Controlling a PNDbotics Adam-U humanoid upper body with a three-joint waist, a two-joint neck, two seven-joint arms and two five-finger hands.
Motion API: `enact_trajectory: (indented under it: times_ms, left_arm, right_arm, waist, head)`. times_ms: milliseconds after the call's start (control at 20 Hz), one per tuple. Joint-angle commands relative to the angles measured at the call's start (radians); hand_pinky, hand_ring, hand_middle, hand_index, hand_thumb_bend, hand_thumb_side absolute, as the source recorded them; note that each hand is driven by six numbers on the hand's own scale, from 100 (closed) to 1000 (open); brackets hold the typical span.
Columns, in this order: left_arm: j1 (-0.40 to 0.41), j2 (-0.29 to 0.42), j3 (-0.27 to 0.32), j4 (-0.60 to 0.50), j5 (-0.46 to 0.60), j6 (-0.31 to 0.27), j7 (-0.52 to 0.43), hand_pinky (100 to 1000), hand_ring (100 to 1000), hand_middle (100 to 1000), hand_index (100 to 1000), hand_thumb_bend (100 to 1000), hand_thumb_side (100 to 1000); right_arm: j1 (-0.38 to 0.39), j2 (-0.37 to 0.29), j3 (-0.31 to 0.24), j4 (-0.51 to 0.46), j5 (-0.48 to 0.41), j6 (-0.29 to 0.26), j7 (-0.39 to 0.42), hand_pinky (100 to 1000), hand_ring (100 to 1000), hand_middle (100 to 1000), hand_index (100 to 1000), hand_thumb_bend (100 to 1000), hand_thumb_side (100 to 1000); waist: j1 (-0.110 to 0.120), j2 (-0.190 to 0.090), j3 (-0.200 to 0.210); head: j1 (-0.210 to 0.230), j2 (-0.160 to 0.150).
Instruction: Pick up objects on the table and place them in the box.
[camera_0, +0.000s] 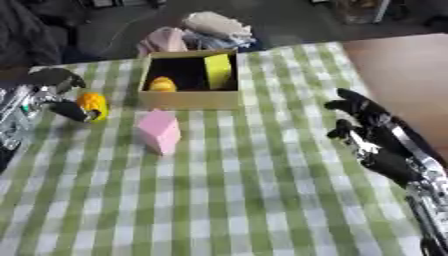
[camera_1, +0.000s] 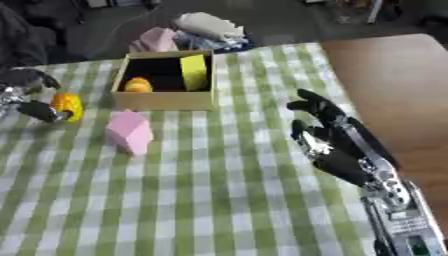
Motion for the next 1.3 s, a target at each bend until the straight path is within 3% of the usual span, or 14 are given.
enact_trajectory:
  times_ms: [50,400,550,700,850,1100,1300]
  left_arm:
    - [-0.006,0.02,0.013,0.006,-0.01,0.004,0.014,770,764,799,848,413,463]
    - [-0.002,-0.006,0.003,0.022,-0.033,0.016,0.105,716,674,711,769,364,400]
    - [-0.001,-0.01,0.005,0.013,-0.047,0.028,0.185,629,526,542,641,295,345]
    - [0.001,-0.003,0.006,-0.012,-0.049,0.042,0.284,580,443,444,535,272,308]
    - [0.0,0.018,0.008,-0.066,-0.032,0.044,0.341,577,430,423,516,229,273]
    - [-0.023,0.073,0.012,-0.21,0.002,0.041,0.339,584,432,422,519,231,244]
    - [-0.09,0.06,-0.028,-0.281,0.014,0.019,0.331,605,453,436,533,219,227]
  right_arm:
    - [-0.015,-0.009,-0.005,-0.014,0.0,-0.001,-0.003,674,1000,825,975,100,470]
    - [-0.015,-0.008,-0.006,-0.014,-0.001,-0.001,-0.002,673,1000,825,975,100,470]
    - [-0.015,-0.008,-0.007,-0.013,-0.001,-0.001,-0.003,673,1000,825,975,100,470]
    - [-0.014,-0.008,-0.008,-0.013,-0.001,-0.001,-0.004,673,1000,826,975,100,470]
    - [-0.014,-0.009,-0.009,-0.012,0.001,-0.001,-0.005,673,1000,825,976,100,470]
    - [-0.01,-0.012,-0.01,-0.011,0.002,-0.001,-0.006,672,1000,826,976,100,470]
    - [-0.009,-0.009,-0.003,-0.009,0.001,-0.001,0.001,672,1000,826,975,100,470]
  waist:
    - [-0.006,0.0,0.002]
    - [-0.01,0.004,0.001]
    - [-0.01,0.004,0.001]
    - [-0.01,0.004,0.002]
    - [-0.009,0.003,0.003]
    - [-0.006,0.0,0.007]
    - [-0.004,-0.003,-0.002]
  head:
    - [-0.001,-0.009]
    - [-0.003,-0.011]
    - [-0.004,-0.012]
    - [-0.006,-0.014]
    - [-0.008,-0.015]
    - [-0.008,-0.01]
    - [0.004,-0.007]
